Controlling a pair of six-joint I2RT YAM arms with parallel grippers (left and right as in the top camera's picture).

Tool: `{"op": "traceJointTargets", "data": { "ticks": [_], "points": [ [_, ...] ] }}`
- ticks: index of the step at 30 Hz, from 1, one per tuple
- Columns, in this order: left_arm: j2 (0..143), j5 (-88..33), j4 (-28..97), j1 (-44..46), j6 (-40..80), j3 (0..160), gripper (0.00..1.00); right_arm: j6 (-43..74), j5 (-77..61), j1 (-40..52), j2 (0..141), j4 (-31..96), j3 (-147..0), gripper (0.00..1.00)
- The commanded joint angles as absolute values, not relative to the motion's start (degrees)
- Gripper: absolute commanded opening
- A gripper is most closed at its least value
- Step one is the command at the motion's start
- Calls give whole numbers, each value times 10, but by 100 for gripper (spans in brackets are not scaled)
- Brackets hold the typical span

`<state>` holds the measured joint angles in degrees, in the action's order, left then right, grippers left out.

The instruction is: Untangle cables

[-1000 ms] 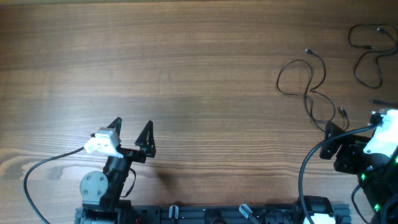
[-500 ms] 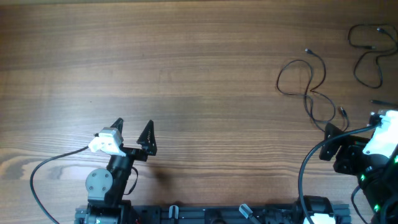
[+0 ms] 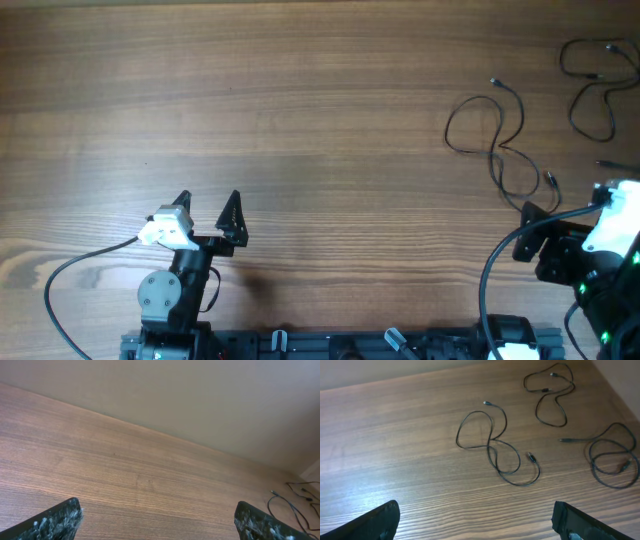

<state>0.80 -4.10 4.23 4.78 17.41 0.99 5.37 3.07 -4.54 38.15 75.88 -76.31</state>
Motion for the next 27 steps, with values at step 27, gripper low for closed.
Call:
{"op": "traceJointTargets", "data": {
  "ticks": [27],
  "points": [
    [4, -31, 41, 50, 169, 4, 100, 213, 36, -46, 191, 664, -764, 100]
  ]
}}
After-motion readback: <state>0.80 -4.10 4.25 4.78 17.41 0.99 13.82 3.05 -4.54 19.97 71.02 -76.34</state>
